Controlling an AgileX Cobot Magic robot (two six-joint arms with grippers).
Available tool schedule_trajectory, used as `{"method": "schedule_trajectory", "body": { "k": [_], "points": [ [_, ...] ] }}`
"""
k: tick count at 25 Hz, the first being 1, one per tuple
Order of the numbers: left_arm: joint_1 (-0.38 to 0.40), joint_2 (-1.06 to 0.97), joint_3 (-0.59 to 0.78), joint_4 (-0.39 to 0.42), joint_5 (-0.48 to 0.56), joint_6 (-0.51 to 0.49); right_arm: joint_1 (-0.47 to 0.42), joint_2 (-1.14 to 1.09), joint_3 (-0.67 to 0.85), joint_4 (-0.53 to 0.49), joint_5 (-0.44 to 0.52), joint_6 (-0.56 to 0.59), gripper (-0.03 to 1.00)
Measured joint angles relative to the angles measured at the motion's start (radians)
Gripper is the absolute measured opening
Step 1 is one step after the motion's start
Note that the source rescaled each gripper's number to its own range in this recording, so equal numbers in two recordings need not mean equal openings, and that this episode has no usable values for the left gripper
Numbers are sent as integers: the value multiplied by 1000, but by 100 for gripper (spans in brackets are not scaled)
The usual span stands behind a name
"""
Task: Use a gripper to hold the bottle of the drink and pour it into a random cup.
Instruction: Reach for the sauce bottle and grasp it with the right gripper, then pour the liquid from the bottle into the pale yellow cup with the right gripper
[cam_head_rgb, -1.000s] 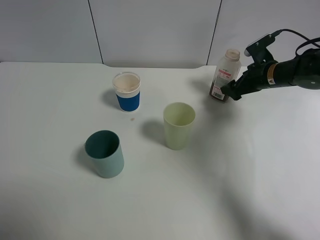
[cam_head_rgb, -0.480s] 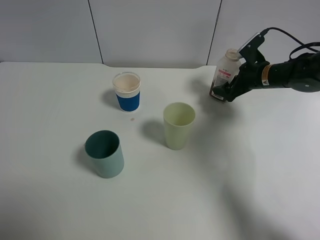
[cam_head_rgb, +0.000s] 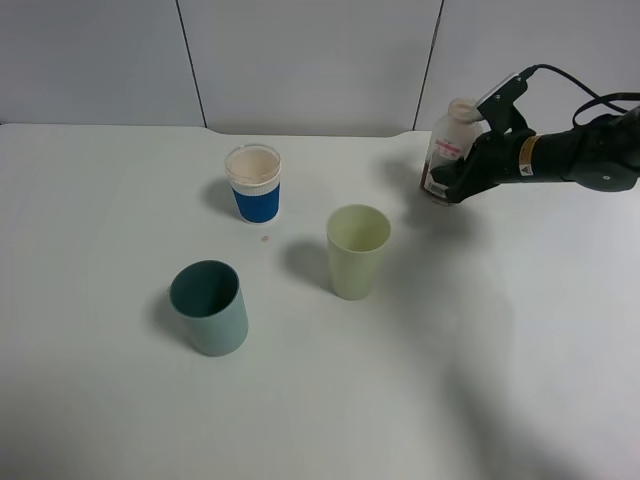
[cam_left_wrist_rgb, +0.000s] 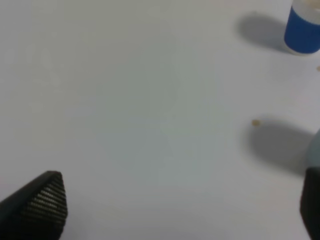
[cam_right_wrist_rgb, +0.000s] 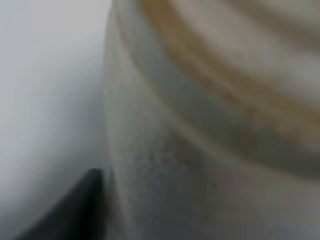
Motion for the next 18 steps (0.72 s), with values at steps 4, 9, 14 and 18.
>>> {"method": "schedule_trajectory", "body": {
  "k": [4,9,14,18],
  "points": [
    [0,0,0,0,0,0,0,0,0,0,-1,6,0],
    [0,0,0,0,0,0,0,0,0,0,-1,20,0],
    [0,0,0,0,0,0,0,0,0,0,-1,37,0],
    [0,0,0,0,0,0,0,-5,0,-2,-2,89,0]
  ]
}}
